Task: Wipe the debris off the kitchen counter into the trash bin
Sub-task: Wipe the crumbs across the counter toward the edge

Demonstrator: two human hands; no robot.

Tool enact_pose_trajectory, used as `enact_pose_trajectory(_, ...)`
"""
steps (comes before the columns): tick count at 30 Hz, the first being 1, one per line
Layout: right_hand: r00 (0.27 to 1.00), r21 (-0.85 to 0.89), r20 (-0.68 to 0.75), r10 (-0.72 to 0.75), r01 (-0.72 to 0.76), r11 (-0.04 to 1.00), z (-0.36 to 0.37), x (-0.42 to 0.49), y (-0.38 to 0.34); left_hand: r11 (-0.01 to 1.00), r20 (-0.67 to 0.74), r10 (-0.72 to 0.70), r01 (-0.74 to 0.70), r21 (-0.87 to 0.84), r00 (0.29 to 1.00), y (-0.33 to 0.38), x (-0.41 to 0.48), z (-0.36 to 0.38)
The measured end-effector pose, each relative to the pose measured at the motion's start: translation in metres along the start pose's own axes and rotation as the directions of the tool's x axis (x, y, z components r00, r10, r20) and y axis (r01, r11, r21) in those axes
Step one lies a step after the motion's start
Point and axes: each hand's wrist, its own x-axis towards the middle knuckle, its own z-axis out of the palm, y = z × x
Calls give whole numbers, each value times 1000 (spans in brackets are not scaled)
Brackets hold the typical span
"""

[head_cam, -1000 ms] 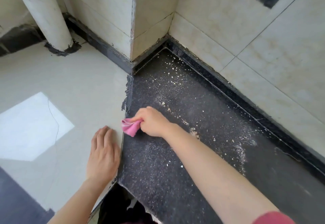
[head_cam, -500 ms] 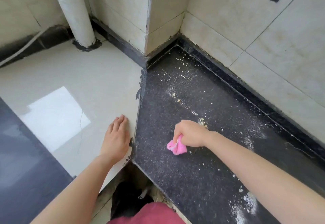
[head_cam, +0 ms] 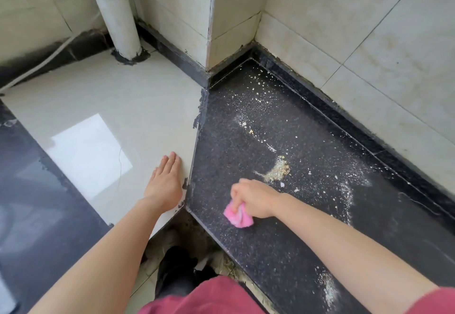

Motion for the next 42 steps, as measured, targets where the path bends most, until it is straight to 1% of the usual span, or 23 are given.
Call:
enact_pose_trajectory(2,995,-70,84,55,-49,996,1,-27,17,999,26,-33,32,36,999,9,-2,-3)
enact_pose_trajectory(3,991,-67,100,94,-87,994,-2,-39,25,997,33,-49,47,64,998,12,-3,-5)
enact_pose_trajectory(5,985,54,79,154,-159,986,-11,-56,39,988,42,-86,80,129,995,21,-2,-9)
enact_pose_trajectory(6,985,154,35,168,-172,973,-16,-59,44,982,51,-111,102,161,992,25,-1,-11)
enact_pose_trajectory(8,972,356,-114,205,-153,922,-31,-60,53,964,62,-161,144,224,985,38,4,-20)
enact_pose_trajectory(10,937,491,-239,254,-110,864,-52,-55,60,944,74,-209,181,275,975,52,13,-32)
enact_pose_trajectory(12,907,558,-315,279,-61,828,-77,-44,65,943,44,-223,204,263,974,64,27,-43)
enact_pose_trajectory(14,878,563,-376,296,-37,825,-99,-30,69,964,-59,-171,180,198,983,69,45,-44)
enact_pose_trajectory(16,846,521,-434,311,-46,852,-118,-12,74,988,-190,-87,109,106,978,72,65,-42)
enact_pose_trajectory(18,819,516,-456,349,-76,853,-140,13,82,999,-274,-34,41,22,961,77,94,-44)
enact_pose_trajectory(20,807,499,-469,359,-93,862,-161,39,90,999,-283,-37,30,-29,958,83,123,-49)
enact_pose_trajectory(22,797,433,-498,341,-113,894,-179,70,100,997,-280,-55,37,-69,958,84,155,-51)
enact_pose_trajectory(24,797,341,-536,278,-97,935,-191,97,103,991,-291,-92,59,-120,952,81,178,-49)
enact_pose_trajectory(26,798,249,-567,205,-71,966,-201,120,102,985,-332,-135,89,-151,934,78,193,-46)
enact_pose_trajectory(29,785,42,-618,32,-8,999,-219,154,97,987,-424,-146,104,-121,894,76,200,-41)
enact_pose_trajectory(32,748,-172,-648,-145,42,984,-229,187,94,987,-426,-151,111,-117,892,74,204,-38)
enact_pose_trajectory(34,731,-254,-648,-212,54,966,-225,204,96,987,-435,-156,119,-111,887,72,206,-37)
enact_pose_trajectory(36,751,-313,-613,-247,56,948,-216,209,102,985,-445,-164,121,-125,880,72,208,-38)
enact_pose_trajectory(37,777,-328,-574,-260,72,942,-213,205,105,984,-441,-166,121,-127,882,71,207,-37)
enact_pose_trajectory(39,806,-355,-503,-312,136,925,-207,189,117,985,-431,-161,120,-122,888,71,206,-38)
enact_pose_trajectory(40,829,-371,-449,-334,167,913,-206,177,121,985,-428,-160,119,-122,889,71,205,-38)
enact_pose_trajectory(41,871,-393,-354,-342,194,899,-206,161,122,985,-427,-163,120,-127,889,71,205,-38)
enact_pose_trajectory(42,918,-410,-225,-327,216,886,-207,146,124,984,-426,-166,121,-131,890,72,204,-39)
